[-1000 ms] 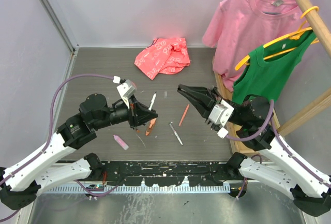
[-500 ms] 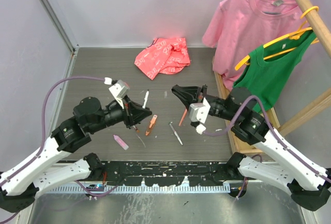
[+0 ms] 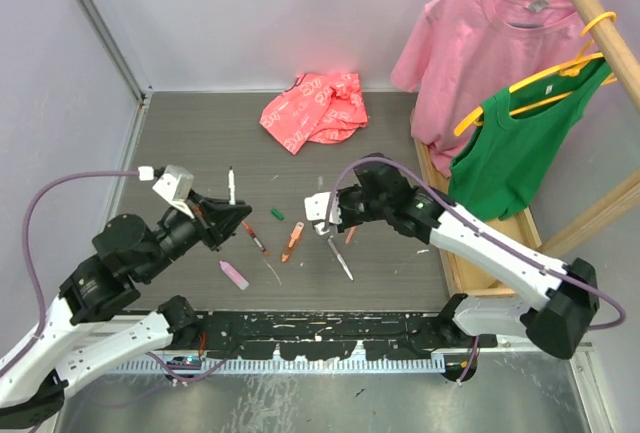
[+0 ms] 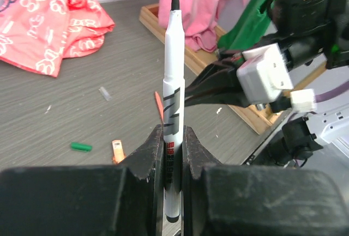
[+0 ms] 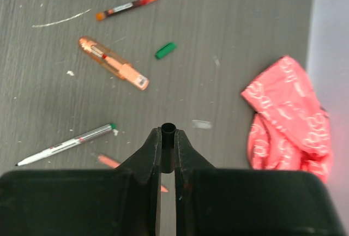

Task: Insert the pens into the pen caps
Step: Place the pen cap at the center of the board.

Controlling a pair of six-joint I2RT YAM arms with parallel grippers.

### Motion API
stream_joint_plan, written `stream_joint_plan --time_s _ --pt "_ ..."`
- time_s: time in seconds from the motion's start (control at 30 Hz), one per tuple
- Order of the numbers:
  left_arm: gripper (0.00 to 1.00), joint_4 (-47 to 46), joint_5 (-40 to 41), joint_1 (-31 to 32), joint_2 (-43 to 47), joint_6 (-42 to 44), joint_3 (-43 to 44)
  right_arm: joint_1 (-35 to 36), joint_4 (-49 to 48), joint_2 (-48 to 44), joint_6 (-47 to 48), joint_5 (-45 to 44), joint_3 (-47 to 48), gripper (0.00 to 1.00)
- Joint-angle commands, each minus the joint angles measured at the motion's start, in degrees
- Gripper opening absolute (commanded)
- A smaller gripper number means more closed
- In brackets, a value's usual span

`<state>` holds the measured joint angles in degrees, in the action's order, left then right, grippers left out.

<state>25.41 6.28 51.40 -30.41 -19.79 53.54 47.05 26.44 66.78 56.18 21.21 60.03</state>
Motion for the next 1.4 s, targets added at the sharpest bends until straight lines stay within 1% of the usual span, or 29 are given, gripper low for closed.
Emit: stream_joint_plan --time_s 0.0,0.1,0.2,0.3,0.6,0.7,0.97,1.27,1.37 --pt "0.00 2.3 6.6 -0.1 4.5 1.8 1.9 0.2 1.3 5.4 0.6 1.9 2.7 0.02" --pt "0.00 4.9 7.2 -0.1 5.6 2.8 3.5 0.3 1.7 10.6 2.4 1.8 3.3 0.03" --pt "0.00 6.8 7.4 -0.2 6.0 3.2 4.4 0.3 2.2 15.5 3.0 -0.3 4.9 0.03" --pt "0.00 7.5 7.4 -0.1 6.2 3.2 4.8 0.3 4.7 21.6 3.1 -3.2 7.8 0.05" --pt "0.00 8.4 5.7 -0.2 5.9 3.0 6.0 0.3 9.2 36.0 3.5 -12.2 16.1 0.07" --pt "0.00 9.1 5.8 -0.1 6.3 2.8 6.2 -0.1 12.3 41.2 2.0 -13.0 20.1 0.08" --pt "0.00 10.7 6.8 -0.1 7.5 2.5 6.7 -0.1 15.1 47.6 1.1 -15.2 23.7 0.11" --pt "0.00 11.1 7.0 -0.1 7.5 2.6 6.4 -0.7 14.7 48.0 -0.3 -14.3 24.7 0.29" --pt "0.00 11.2 7.2 -0.1 7.7 2.7 6.3 -0.8 14.7 47.6 -0.8 -13.3 24.6 0.37"
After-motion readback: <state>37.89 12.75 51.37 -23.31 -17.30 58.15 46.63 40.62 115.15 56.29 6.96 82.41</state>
